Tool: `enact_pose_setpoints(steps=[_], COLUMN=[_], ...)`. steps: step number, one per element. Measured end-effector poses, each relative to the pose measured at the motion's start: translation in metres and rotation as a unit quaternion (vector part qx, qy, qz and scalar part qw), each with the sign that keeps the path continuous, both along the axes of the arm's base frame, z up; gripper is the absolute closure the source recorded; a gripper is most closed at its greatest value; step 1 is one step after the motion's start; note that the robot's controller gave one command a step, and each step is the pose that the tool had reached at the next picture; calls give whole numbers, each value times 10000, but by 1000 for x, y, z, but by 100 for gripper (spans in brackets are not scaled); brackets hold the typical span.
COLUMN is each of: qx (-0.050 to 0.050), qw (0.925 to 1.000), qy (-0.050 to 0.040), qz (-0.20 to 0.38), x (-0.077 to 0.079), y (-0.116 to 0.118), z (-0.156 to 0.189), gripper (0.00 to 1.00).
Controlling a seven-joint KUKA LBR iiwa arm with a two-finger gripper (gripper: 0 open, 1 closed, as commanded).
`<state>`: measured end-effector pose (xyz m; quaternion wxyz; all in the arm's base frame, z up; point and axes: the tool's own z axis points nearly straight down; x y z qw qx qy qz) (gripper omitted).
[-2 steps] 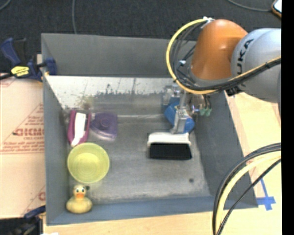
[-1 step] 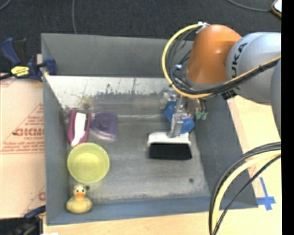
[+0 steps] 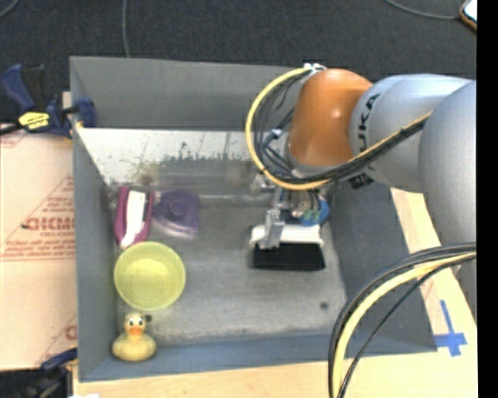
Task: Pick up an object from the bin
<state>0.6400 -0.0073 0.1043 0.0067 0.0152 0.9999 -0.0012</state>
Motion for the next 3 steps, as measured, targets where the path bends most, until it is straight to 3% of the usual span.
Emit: enact_pose_setpoints(steps=[1,2,3], qx=[-25,4,-31], qw=[10000,9999,9998], qy=[-67,27,-135], qz=[-1,157,-173], x=[8,-25,-20], y=[-44,35,-7], z=[77,-35,9], gripper=[0,0,0])
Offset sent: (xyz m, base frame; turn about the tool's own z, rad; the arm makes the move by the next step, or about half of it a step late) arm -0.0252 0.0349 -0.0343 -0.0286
